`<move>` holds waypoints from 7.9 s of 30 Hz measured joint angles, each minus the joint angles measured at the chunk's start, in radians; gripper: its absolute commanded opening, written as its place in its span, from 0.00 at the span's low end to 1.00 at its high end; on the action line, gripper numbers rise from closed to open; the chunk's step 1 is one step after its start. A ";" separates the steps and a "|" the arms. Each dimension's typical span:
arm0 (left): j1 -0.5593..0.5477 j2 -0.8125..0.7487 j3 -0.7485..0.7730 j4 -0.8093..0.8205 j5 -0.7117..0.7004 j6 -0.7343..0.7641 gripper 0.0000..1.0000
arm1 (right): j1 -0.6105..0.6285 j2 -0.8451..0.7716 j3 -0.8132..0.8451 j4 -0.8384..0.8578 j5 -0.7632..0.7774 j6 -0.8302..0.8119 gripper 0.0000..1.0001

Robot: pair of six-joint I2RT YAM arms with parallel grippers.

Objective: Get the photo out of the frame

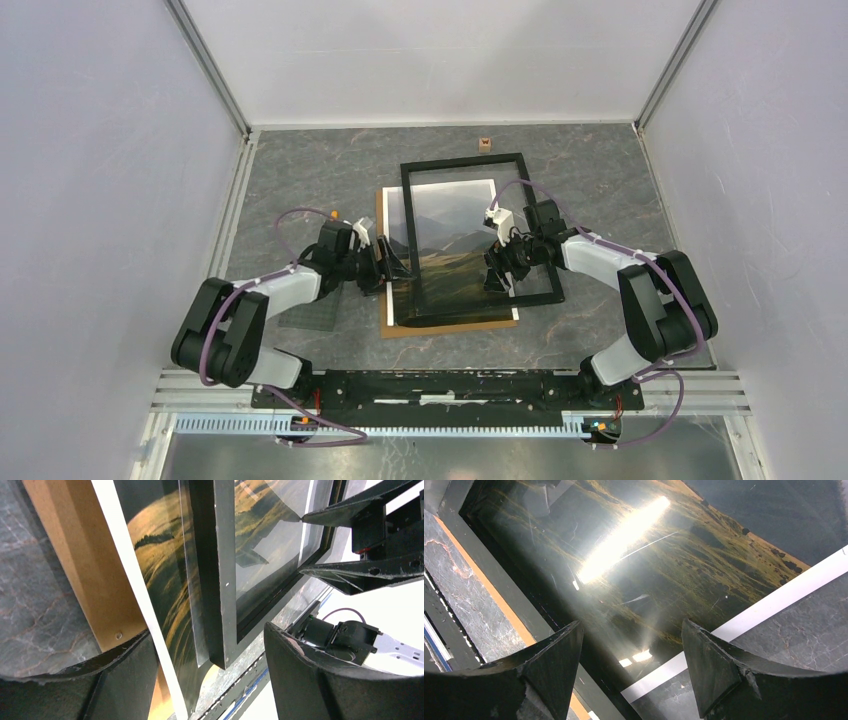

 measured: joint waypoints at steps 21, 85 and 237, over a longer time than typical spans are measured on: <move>0.098 0.261 0.257 -0.040 -0.055 0.036 0.40 | 0.000 -0.007 -0.003 0.005 -0.006 -0.009 0.79; 0.188 0.008 0.898 -0.732 -0.225 0.405 0.02 | -0.176 -0.010 -0.043 0.032 -0.026 0.044 0.64; 0.172 0.546 0.884 -0.520 -0.134 0.447 1.00 | -0.180 0.525 0.690 -0.098 0.040 0.073 0.84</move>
